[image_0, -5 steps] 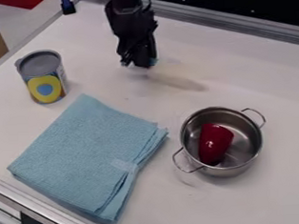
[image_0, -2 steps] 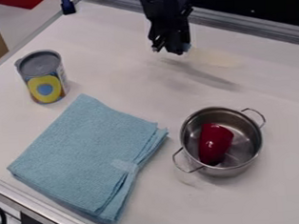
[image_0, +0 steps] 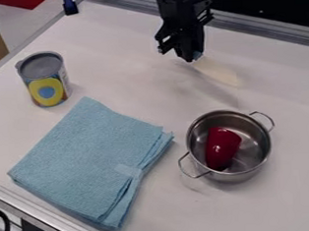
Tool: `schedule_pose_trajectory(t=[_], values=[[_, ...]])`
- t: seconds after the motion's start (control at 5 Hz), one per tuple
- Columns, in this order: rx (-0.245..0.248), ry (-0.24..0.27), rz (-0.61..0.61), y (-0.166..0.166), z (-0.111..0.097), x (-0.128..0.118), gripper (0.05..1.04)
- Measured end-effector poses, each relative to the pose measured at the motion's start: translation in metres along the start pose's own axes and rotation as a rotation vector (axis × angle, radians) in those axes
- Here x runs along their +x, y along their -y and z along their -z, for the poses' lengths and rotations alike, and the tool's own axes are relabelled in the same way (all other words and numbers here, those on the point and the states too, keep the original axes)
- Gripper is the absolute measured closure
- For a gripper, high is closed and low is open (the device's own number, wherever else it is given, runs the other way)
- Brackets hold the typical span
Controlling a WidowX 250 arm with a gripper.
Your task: Move the knife on the top side of the table
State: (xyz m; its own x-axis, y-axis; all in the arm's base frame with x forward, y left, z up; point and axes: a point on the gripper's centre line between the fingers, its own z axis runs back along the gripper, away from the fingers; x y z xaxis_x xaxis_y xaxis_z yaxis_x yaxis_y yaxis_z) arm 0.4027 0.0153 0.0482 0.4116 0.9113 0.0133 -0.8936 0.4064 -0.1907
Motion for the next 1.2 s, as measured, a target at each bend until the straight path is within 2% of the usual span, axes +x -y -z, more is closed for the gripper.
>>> schedule_pose_trajectory(t=[0.2, 0.4, 0.6, 0.8, 1.0, 1.2], values=[[0.008, 0.063, 0.142, 0.006, -0.004, 0.002, 0.86], [-0.006, 0.142, 0.285, 0.012, -0.012, 0.012, 0.86], [0.056, 0.196, 0.574, 0.011, -0.019, 0.023, 0.86], [0.034, 0.223, 0.818, 0.011, -0.017, 0.036, 0.86], [0.062, 0.217, 1.028, 0.006, -0.01, 0.05, 0.86], [0.112, 0.144, 1.119, -0.001, 0.008, 0.068, 0.86]])
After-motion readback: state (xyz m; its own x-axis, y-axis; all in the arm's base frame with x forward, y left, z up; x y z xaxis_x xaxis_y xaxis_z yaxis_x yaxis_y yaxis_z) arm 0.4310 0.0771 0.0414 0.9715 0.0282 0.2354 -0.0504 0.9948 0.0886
